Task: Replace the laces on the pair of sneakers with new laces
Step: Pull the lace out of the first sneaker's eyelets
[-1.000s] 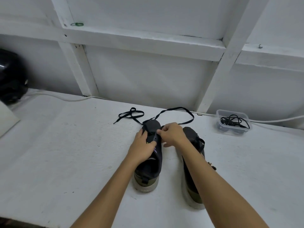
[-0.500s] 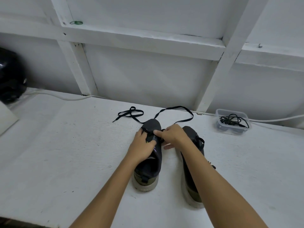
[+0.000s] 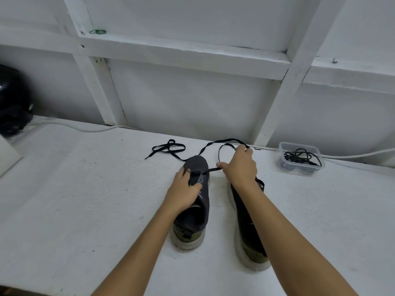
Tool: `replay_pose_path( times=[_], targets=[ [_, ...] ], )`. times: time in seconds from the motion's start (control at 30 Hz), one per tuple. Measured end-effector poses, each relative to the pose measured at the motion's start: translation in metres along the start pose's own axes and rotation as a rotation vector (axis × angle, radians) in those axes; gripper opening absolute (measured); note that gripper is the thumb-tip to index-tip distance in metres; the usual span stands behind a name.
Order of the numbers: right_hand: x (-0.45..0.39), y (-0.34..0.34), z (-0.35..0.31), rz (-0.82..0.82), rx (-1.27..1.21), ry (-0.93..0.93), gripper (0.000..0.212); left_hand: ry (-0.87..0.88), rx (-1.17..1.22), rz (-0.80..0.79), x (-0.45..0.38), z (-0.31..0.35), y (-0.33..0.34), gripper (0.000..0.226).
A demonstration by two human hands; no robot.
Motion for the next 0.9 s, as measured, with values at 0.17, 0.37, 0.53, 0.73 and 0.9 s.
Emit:
replay_pose_path(
  times=[0.17, 0.37, 0.53, 0.73, 0.9],
  targets=[
    [0.001, 0.011, -0.010, -0.278, -0.099, 0.024, 0.046, 0.008, -0.006, 0.003, 0.001, 0.002, 0.000, 0.073],
    [0.011, 0.037, -0.021, -0.235, -0.496, 0.049, 0.013, 0.018, 0.004, -0.005, 0.003, 0.002, -0.002, 0.073],
    [0.012, 0.032, -0.013, -0.224, -0.931, 0.331, 0.008, 0.014, 0.037, -0.017, 0.002, 0.002, -0.005, 0.076],
    [0.019, 0.036, -0.009, -0.190, -0.984, 0.429, 0.019, 0.060, 0.120, 0.081, -0.001, 0.006, -0.015, 0.049],
    [0.017, 0.037, -0.007, -0.357, -0.942, 0.294, 0.023, 0.167, -0.087, 0.237, -0.016, 0.009, -0.027, 0.014]
  ],
)
Point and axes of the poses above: each hand's wrist, its own x-axis away from the middle knuckle, its own y-axis out of the palm, z = x × y, the point moved 3 cm from there along -x, towards the middle knuckle, and after that the axes turned 11 degrees about -y, right-handed, at the moved point
